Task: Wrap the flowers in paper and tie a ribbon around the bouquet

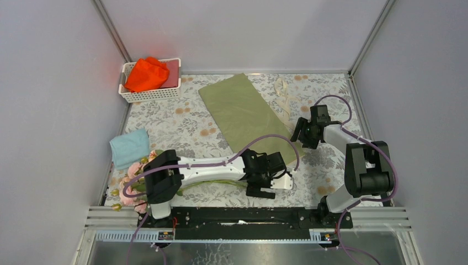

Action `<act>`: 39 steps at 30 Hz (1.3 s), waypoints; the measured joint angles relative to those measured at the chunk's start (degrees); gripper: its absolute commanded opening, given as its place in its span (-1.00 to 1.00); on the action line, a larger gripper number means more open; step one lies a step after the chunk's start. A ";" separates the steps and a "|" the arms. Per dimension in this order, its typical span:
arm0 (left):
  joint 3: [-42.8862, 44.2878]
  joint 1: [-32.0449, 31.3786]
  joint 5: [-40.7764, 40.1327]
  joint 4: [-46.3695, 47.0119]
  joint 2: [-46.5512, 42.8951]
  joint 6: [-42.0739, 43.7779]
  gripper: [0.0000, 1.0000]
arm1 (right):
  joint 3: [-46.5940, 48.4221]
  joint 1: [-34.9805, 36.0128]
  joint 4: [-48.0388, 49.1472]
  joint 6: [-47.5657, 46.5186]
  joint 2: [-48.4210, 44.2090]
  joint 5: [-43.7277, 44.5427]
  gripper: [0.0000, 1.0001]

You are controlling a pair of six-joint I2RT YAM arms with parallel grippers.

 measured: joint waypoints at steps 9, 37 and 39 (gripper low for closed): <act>0.98 -0.02 -7.02 8.74 5.55 -2.40 0.89 | -0.83 -0.04 -1.40 -1.36 -2.80 1.36 0.33; -3.19 2.49 -16.96 15.72 9.11 -2.34 0.26 | -0.87 -0.04 -4.70 -3.13 -4.31 0.70 0.27; -2.93 3.48 -17.00 15.82 9.14 -2.34 0.10 | 1.38 -0.04 -6.05 -3.37 -4.17 0.85 0.26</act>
